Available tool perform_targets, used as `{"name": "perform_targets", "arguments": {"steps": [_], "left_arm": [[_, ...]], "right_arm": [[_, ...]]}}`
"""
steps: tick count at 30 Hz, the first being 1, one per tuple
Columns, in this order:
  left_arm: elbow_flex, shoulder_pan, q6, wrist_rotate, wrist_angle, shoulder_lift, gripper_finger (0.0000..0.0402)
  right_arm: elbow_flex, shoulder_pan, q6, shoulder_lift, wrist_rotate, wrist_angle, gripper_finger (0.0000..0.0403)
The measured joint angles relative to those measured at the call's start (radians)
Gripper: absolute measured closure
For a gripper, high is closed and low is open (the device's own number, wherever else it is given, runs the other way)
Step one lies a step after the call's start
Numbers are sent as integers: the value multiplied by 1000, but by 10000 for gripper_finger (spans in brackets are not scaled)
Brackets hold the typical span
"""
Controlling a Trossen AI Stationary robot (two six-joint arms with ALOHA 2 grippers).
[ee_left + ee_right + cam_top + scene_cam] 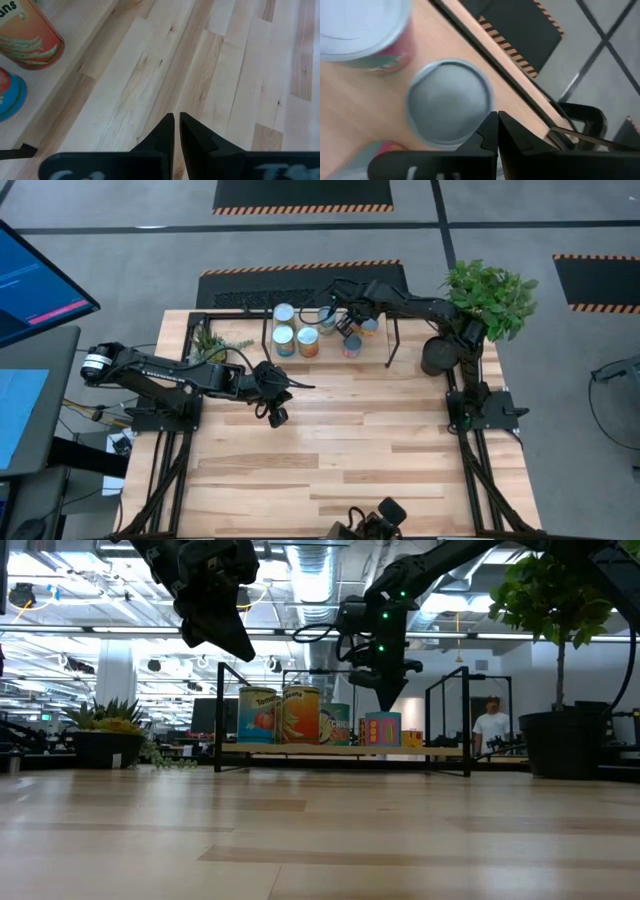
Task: Pick and place cans onto a shelf
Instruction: Adjust the canned goods on the shelf
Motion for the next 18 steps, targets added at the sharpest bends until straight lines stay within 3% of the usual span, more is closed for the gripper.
{"name": "perform_targets", "arguments": {"steps": [5,18], "left_arm": [[0,0,0,0,0,0,387],[0,0,-8,10,0,0,387]], "right_arm": [[-11,-13,51,0,4,-66,377],[-30,-11,46,2,-44,-10,377]]}}
